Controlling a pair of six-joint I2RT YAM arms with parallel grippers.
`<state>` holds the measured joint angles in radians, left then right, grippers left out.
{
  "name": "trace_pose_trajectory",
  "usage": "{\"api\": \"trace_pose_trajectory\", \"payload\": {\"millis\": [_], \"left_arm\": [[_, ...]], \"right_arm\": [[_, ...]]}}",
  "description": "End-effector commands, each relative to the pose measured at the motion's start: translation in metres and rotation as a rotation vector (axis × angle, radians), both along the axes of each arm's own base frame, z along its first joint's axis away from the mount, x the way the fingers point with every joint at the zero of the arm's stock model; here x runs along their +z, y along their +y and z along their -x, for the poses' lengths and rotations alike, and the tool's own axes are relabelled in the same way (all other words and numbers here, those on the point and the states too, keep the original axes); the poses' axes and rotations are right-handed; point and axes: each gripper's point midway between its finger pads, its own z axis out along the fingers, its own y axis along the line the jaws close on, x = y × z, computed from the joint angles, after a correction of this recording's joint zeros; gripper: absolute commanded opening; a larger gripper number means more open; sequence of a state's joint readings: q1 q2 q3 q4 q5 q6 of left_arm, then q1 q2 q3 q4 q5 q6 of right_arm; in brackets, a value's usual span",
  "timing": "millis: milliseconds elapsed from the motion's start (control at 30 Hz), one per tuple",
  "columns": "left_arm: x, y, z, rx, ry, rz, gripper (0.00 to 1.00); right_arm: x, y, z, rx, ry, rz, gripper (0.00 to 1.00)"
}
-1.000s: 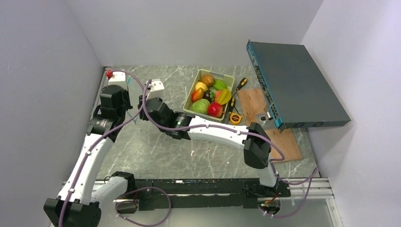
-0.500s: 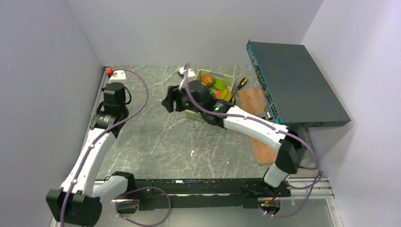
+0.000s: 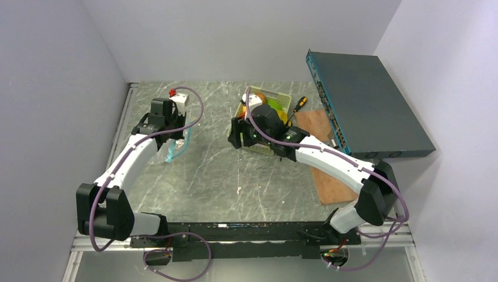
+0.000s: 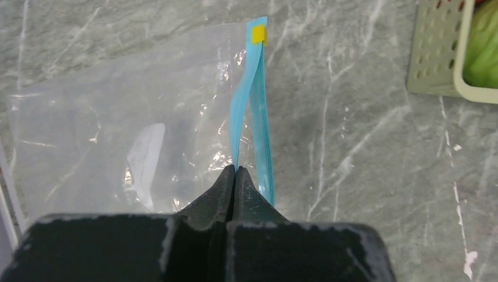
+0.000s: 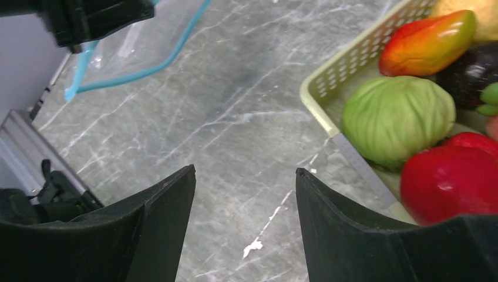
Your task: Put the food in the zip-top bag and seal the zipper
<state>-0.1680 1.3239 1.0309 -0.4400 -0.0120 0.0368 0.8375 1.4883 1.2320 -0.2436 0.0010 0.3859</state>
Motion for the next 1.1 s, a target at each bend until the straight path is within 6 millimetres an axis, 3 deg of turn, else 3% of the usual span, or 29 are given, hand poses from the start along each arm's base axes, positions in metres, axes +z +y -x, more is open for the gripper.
{"api": "trace_pose_trajectory", "payload": {"millis": [0,200,367,600,833,1067], "left_arm": [[0.031,-0.024,-0.003,-0.082,-0.07,0.107,0.0],[0.043,-0.022,0.0,-0.088,-0.106,0.094,0.0],[0.049,-0.018,0.001,-0.072,-0.129,0.077,0.0],[0.057,-0.023,0.003,-0.089,-0.144,0.107,0.0],[0.056,-0.032,0.003,-0.113,-0.135,0.142,0.0],[0.061,-0.034,0.004,-0.126,-0.148,0.151,0.0]], "right_arm": [[0.004,-0.026,-0.014,-0.087,-0.04,0.055,0.64],[-0.013,-0.05,-0.032,-0.215,-0.04,0.184,0.65],[-0.02,-0.067,-0.063,-0.34,-0.037,0.226,0.8],[-0.032,-0.05,-0.11,-0.417,0.015,0.14,0.84],[-0.054,-0.038,-0.153,-0.499,0.048,0.144,0.8],[-0.081,-0.039,-0.169,-0.544,0.071,0.19,0.71]]}}
